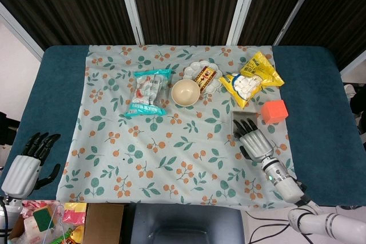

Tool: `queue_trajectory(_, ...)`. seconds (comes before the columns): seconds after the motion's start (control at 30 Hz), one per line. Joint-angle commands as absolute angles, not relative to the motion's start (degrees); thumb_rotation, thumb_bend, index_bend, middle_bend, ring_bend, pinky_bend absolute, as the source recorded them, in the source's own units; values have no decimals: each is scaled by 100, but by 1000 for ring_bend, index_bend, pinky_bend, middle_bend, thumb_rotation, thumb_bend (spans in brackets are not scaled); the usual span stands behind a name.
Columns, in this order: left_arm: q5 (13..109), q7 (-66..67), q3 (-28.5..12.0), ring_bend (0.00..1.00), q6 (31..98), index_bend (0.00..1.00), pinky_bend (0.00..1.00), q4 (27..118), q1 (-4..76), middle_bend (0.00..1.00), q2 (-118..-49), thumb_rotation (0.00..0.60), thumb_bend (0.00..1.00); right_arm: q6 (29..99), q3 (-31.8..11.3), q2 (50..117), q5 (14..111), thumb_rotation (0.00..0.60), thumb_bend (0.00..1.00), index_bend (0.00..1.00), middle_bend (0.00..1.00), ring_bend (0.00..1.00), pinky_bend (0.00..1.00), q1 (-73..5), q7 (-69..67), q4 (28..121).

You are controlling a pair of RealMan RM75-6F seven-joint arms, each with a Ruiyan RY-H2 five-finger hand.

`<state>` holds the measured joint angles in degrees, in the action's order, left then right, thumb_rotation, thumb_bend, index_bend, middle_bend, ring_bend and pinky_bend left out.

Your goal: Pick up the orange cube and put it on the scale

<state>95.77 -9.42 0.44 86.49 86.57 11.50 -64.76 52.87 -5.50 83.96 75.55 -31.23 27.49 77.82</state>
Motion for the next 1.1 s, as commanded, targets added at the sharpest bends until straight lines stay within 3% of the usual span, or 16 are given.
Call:
queue_trajectory(0.03,9563,-948,55,61,8646,5,65,8653,1135,111,-6477,600,438,5275,-535,8438,7506,600,652,441,0,0,0,-3151,2805,7755)
queue_trajectory(1.1,9619,-932,102,70,8696,5,65,8685,1075,114,-6440,600,437,5293,-374,8677,7119,600,652,435,0,0,0,-3308,3174,7573)
